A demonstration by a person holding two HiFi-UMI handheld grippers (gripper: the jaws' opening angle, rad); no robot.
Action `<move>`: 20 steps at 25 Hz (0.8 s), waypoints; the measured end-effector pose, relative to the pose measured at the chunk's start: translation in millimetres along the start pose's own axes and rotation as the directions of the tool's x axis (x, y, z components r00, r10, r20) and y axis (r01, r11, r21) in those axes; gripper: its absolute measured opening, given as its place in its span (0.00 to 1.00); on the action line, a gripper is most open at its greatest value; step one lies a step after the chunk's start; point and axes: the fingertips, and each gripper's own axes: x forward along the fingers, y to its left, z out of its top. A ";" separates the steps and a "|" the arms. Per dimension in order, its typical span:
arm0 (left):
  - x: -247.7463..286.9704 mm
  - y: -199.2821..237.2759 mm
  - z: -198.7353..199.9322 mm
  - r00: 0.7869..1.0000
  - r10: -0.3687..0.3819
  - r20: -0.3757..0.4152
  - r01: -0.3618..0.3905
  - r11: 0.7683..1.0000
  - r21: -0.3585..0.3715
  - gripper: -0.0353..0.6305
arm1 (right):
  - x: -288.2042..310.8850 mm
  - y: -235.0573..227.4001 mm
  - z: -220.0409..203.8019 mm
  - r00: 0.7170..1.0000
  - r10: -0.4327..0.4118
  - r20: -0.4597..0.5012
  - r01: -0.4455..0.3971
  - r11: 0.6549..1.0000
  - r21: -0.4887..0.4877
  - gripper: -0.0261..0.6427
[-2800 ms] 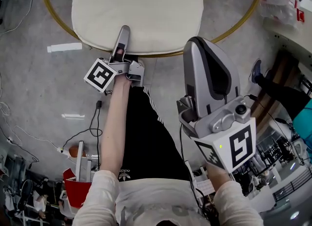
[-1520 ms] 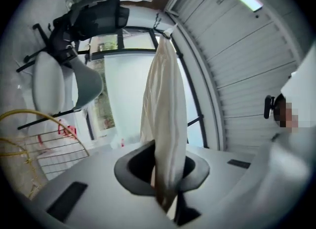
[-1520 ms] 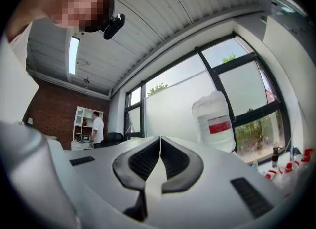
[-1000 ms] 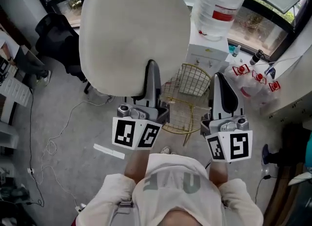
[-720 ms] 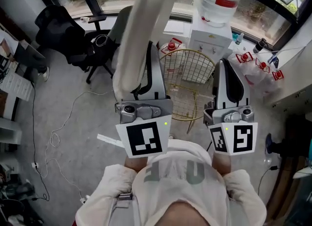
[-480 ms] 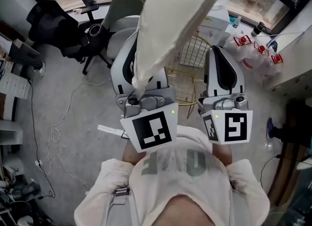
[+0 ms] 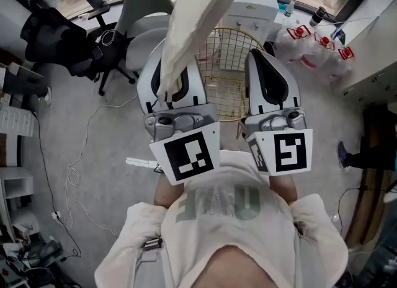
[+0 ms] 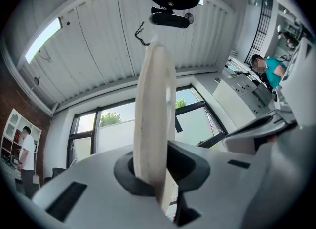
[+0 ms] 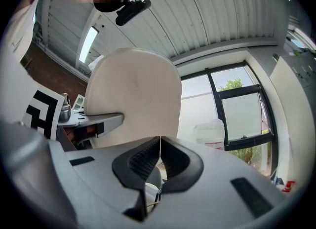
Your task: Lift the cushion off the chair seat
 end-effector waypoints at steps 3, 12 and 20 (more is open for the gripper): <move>-2.1 -0.5 0.4 1.000 0.000 0.000 0.000 1.000 -0.014 0.13 | -2.2 -0.8 2.0 1.000 -0.004 0.007 0.004 1.000 0.001 0.07; -3.6 -1.2 -4.3 1.000 0.006 -0.010 -0.006 0.999 -0.049 0.13 | -2.7 -7.8 0.6 1.000 -0.028 0.007 0.027 0.999 0.020 0.06; -0.8 0.9 -9.6 1.000 0.010 -0.020 -0.011 0.999 -0.051 0.13 | 1.9 -8.8 -5.8 1.000 -0.031 -0.005 0.031 0.999 0.019 0.06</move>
